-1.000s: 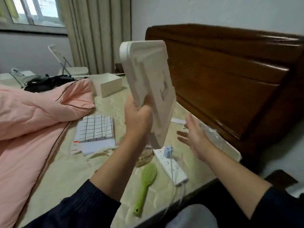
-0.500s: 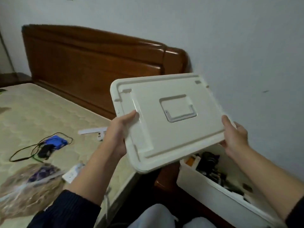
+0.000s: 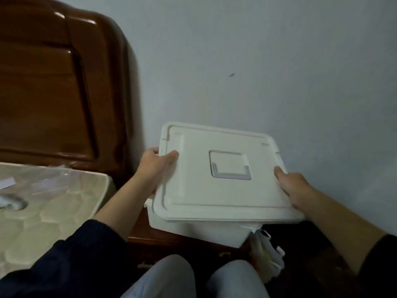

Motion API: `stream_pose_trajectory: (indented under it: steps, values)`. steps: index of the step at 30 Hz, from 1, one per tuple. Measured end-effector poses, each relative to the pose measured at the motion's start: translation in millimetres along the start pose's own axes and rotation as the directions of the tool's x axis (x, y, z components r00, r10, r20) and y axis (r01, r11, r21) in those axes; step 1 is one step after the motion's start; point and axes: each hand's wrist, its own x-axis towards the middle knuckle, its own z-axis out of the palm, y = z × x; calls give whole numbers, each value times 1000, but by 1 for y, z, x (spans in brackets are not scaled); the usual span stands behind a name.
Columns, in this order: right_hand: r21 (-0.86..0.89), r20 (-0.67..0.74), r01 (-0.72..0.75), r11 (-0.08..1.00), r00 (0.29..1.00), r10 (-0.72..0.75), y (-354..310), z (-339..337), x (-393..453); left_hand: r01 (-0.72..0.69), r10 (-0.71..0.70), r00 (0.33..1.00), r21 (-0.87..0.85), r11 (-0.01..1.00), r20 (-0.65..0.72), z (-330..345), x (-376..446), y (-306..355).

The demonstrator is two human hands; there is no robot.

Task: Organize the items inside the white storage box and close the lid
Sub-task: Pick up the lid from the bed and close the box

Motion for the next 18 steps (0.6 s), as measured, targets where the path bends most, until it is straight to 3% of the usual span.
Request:
stream_pose_trajectory:
  steps: [5, 10, 12, 15, 18]
  values:
    - [46, 19, -138, 989, 990, 137, 32, 6, 17, 127, -140, 990, 263, 957, 33, 5, 27, -35]
    - [129, 93, -207, 970, 976, 196, 32, 39, 19, 77, -35, 993, 386, 919, -116, -4, 38, -67]
    - [123, 127, -190, 974, 976, 174, 31, 52, 19, 72, -2, 988, 445, 893, -156, -6, 42, -71]
    - [64, 125, -102, 993, 988, 93, 29, 68, 17, 192, -32, 959, 566, 802, -281, -9, 49, -76]
    - [-54, 83, -35, 998, 996, 39, 31, 80, 13, 206, -15, 942, 541, 815, -336, -10, 50, -82]
